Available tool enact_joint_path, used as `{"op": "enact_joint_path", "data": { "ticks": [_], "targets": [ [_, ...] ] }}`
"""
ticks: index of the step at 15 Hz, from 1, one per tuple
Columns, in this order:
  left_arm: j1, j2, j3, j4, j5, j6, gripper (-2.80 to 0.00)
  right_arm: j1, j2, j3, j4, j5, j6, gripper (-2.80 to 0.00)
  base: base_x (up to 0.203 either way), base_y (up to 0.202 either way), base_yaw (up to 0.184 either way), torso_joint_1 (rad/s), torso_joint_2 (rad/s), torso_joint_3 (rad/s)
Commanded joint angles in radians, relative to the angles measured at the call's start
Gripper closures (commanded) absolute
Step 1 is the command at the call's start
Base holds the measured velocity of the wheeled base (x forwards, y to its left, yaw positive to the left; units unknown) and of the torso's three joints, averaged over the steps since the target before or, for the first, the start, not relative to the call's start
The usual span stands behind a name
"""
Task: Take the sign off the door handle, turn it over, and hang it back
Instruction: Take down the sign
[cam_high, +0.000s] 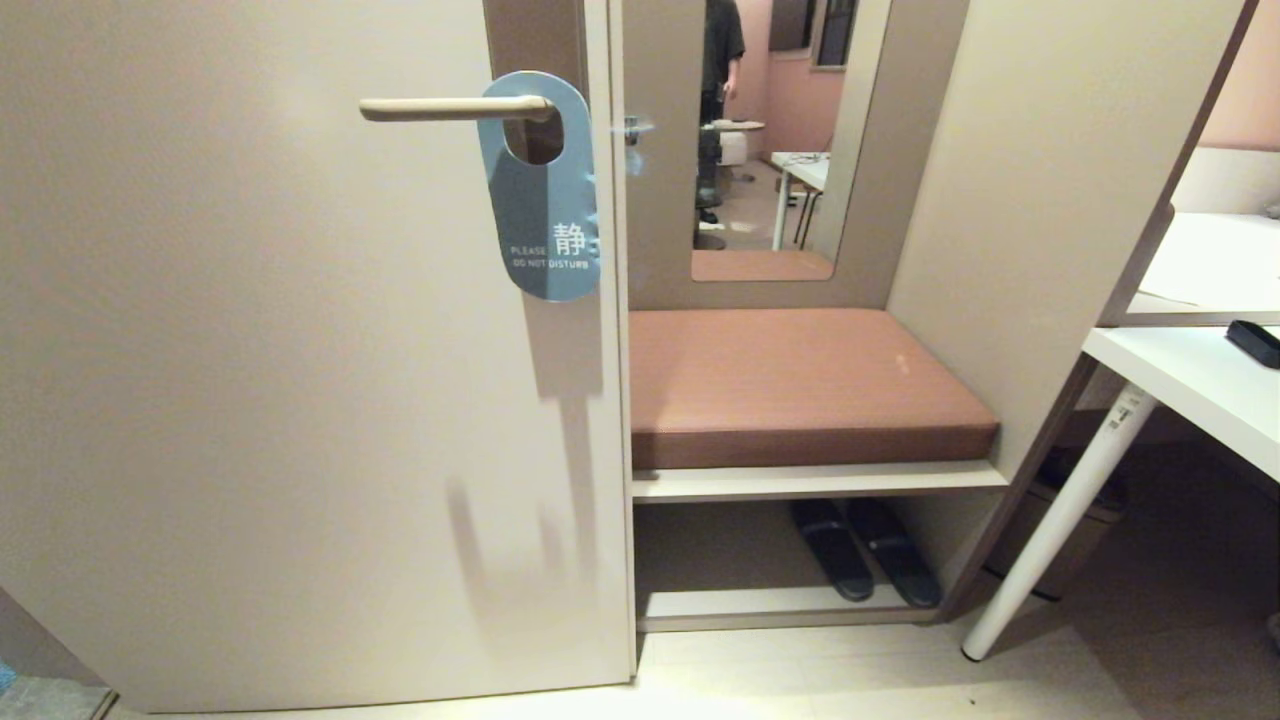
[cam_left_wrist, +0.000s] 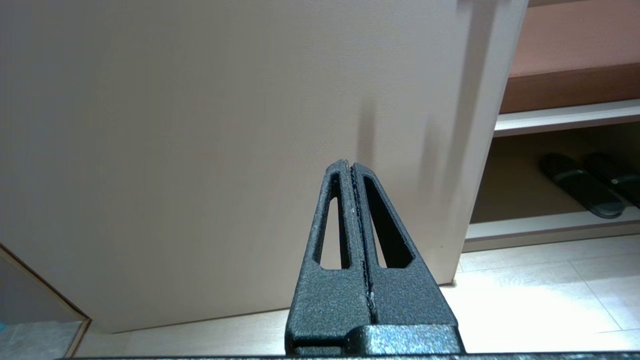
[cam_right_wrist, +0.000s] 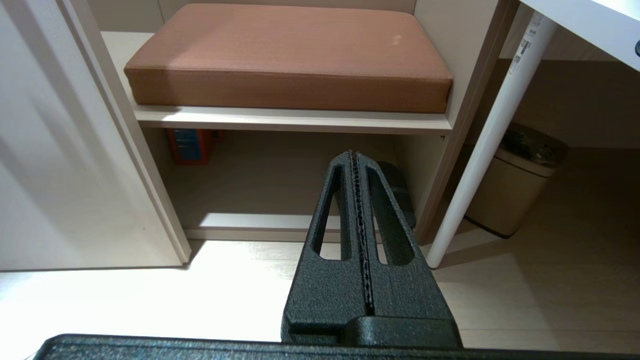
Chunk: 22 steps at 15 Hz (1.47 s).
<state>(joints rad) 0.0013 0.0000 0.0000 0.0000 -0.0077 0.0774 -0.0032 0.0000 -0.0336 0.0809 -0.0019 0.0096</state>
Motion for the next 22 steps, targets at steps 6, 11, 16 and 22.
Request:
{"op": "enact_joint_path", "data": {
  "ticks": [6,11,16,22],
  "targets": [
    [0.000,0.000,0.000,0.000,0.000,0.001,0.00,0.000,0.000,0.000,0.000,-0.001,0.000,0.00,0.000,0.000,0.000,0.000,0.00,0.000],
    [0.000,0.002,0.000,0.000,0.000,0.001,0.00,0.000,0.000,0.000,0.000,0.000,0.000,0.00,0.000,0.000,0.000,0.000,0.00,0.000],
    [0.000,0.002,0.000,-0.002,0.000,-0.001,0.00,0.000,0.000,0.000,0.000,0.000,0.000,0.00,0.000,0.000,0.000,0.000,0.00,0.000],
    [0.000,0.002,0.000,0.000,0.000,-0.001,0.00,0.000,0.000,0.000,0.000,0.000,0.000,0.00,0.000,0.000,0.000,0.000,0.00,0.000]
  ]
}}
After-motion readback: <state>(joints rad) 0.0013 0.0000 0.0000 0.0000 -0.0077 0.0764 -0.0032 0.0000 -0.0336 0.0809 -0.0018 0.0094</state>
